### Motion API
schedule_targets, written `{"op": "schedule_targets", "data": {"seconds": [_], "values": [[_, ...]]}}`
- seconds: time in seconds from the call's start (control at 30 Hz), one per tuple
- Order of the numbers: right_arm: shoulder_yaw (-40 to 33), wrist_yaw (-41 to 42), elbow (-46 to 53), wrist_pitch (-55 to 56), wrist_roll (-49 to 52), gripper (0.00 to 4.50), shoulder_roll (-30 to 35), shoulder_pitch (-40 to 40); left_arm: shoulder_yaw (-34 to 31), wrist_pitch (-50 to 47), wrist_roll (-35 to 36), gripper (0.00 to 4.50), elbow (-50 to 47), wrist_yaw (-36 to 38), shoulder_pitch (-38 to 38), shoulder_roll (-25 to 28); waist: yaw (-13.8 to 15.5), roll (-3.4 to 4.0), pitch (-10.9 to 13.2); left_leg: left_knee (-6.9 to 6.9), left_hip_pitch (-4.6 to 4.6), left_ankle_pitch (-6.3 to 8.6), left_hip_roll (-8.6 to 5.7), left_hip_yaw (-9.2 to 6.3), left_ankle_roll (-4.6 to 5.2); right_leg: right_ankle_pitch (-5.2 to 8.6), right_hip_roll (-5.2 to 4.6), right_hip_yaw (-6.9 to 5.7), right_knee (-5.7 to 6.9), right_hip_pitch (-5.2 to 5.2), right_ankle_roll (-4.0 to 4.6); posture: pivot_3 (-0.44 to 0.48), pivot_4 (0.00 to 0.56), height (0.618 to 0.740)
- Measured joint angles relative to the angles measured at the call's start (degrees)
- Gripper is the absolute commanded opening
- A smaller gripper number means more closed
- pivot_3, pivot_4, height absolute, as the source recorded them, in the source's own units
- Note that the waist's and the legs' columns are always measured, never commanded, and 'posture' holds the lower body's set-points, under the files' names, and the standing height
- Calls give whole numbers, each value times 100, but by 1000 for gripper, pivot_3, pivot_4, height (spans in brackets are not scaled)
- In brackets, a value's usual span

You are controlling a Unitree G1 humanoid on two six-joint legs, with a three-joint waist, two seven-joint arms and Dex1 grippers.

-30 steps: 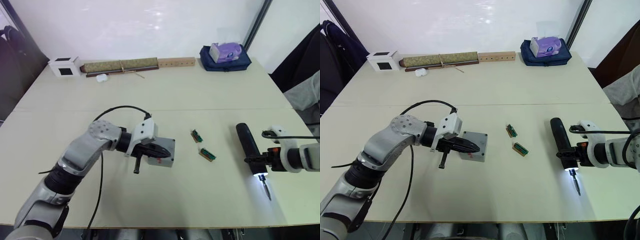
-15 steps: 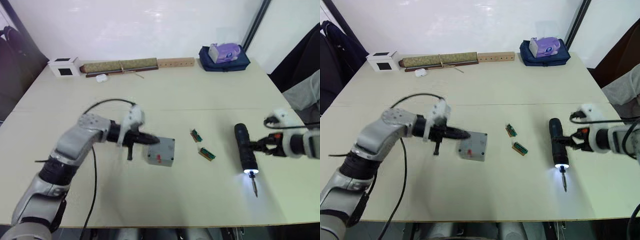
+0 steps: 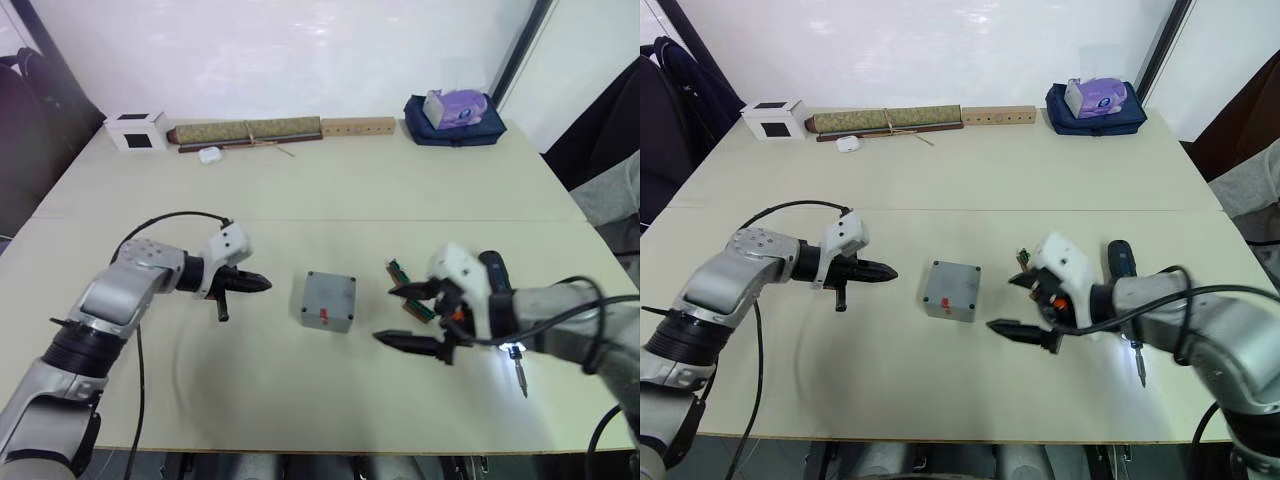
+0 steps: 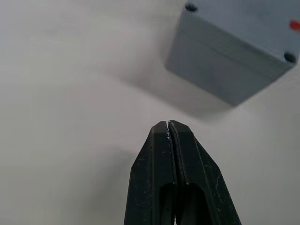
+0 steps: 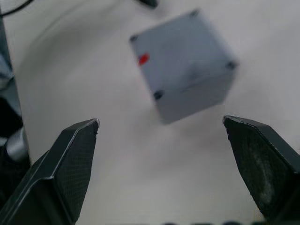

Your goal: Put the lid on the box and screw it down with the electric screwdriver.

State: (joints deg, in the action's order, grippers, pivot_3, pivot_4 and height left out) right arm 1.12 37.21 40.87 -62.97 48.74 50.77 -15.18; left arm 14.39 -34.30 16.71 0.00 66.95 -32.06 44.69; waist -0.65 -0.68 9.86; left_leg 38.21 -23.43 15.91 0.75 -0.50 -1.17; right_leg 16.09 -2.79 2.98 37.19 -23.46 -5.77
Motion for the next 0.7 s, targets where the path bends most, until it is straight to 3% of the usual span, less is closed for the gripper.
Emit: {"op": "schedule_targets", "data": {"seconds": [0.13, 0.33, 0.7], "values": [[484, 180, -97, 314, -259, 4423, -165, 64, 163, 174, -177, 0, 96, 56, 76, -47, -19, 0, 0, -3, 5, 0, 0, -4, 0, -4, 18, -2, 6, -1, -7, 0, 150, 740], [1466, 76, -520, 704, -1145, 4423, -544, 80, 500, 413, -379, 0, 368, -77, 54, -787, -2, -1, 0, -1, 3, 0, -1, -4, 0, -4, 18, -6, 11, -2, -7, 0, 150, 740], [1488, 40, -388, 657, -1256, 4423, -884, 146, 576, 894, -682, 0, 985, 101, -578, -1138, -1, -2, 0, 0, 5, 0, -6, -9, 0, -4, 16, -8, 15, 0, -7, 0, 150, 740]]}}
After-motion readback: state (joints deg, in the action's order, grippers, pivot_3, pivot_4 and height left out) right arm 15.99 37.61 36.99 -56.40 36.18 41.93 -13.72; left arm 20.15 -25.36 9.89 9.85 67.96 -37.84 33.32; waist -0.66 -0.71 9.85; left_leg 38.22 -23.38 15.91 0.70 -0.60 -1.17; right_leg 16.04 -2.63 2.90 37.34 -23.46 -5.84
